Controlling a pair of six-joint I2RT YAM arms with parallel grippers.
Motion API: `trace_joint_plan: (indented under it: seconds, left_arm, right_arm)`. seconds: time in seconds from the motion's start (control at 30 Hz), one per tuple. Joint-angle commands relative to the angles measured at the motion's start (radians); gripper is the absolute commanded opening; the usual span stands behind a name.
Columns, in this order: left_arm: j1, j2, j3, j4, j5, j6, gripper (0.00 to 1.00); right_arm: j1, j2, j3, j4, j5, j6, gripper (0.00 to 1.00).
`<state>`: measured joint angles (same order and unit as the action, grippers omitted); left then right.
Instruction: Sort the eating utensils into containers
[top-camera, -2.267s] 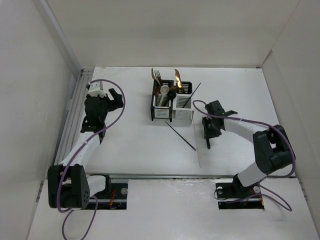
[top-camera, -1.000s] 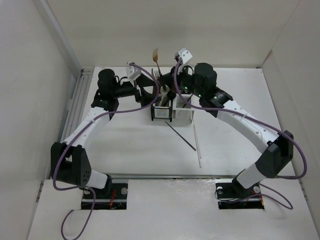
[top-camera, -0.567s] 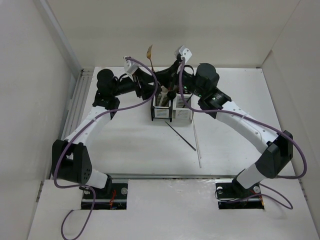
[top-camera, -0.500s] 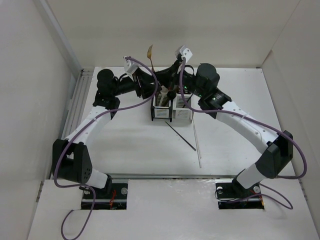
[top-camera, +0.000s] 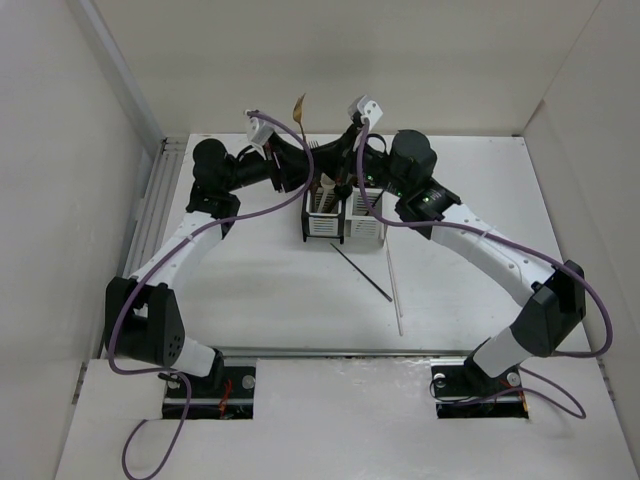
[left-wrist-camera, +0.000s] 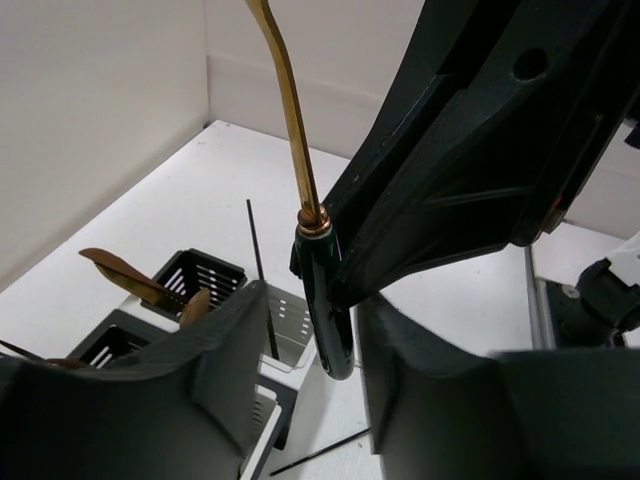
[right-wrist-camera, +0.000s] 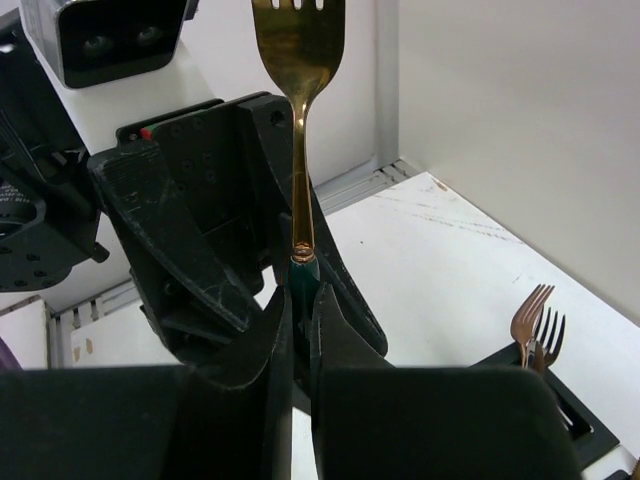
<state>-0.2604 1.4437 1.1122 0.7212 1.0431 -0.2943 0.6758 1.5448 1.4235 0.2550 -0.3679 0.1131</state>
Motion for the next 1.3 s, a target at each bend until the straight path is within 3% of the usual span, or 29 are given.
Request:
trace_joint_plan:
  seconds: [0.0,0.1,0.2,0.27,0.37,0.43,0.47,0.6,0.63,0.83,1.27]
  left_arm:
    - [-0.002,-0.011,-0.008,0.067,0.009,-0.012,0.34]
    - [-0.002,-0.011,-0.008,0.067,0.000,-0.012,0.22]
    - [-0.002,-0.011,-0.008,0.067,0.000,-0.023,0.03]
    - [-0.002,-0.011,-0.008,0.067,-0.023,-0.023,0.00]
    - [-0.002,-0.002,-0.008,0.021,-0.098,0.108,0.00]
    - [-0.002,-0.002,-0.008,0.011,-0.141,0.180,0.00]
    - [-0.002,0.012,-0.008,0.011,-0.158,0.219,0.00]
    - [-0.002,0.053,-0.017,0.030,-0.244,0.365,0.00]
    - [-0.002,0.064,-0.017,0.053,-0.256,0.383,0.00]
    - [-0.002,0.152,-0.008,0.155,-0.236,0.394,0.00]
    - [0.018,0.221,0.047,0.142,-0.131,0.328,0.00]
  right_arm:
    - [0.010,-0.017,0.000,0.072,-0.019,0.010,0.00]
    - [0.010,-0.017,0.000,0.072,-0.019,0.010,0.00]
    - [0.010,-0.008,0.000,0.072,-0.019,0.019,0.00]
    - [0.010,-0.008,-0.009,0.072,-0.019,0.019,0.00]
    - [-0.001,0.012,-0.009,0.072,-0.048,0.019,0.03]
    - [-0.011,0.012,-0.009,0.072,-0.061,0.019,0.19]
    - [-0.025,0.021,-0.009,0.072,-0.062,0.019,0.43]
    - [-0.061,0.021,0.000,0.072,-0.091,0.019,0.61]
    - [-0.076,0.021,0.009,0.072,-0.091,0.019,0.74]
    - [-0.130,0.113,0.089,0.072,-0.092,0.019,0.76]
    - [-0.157,0.297,0.213,0.052,-0.005,0.057,0.74]
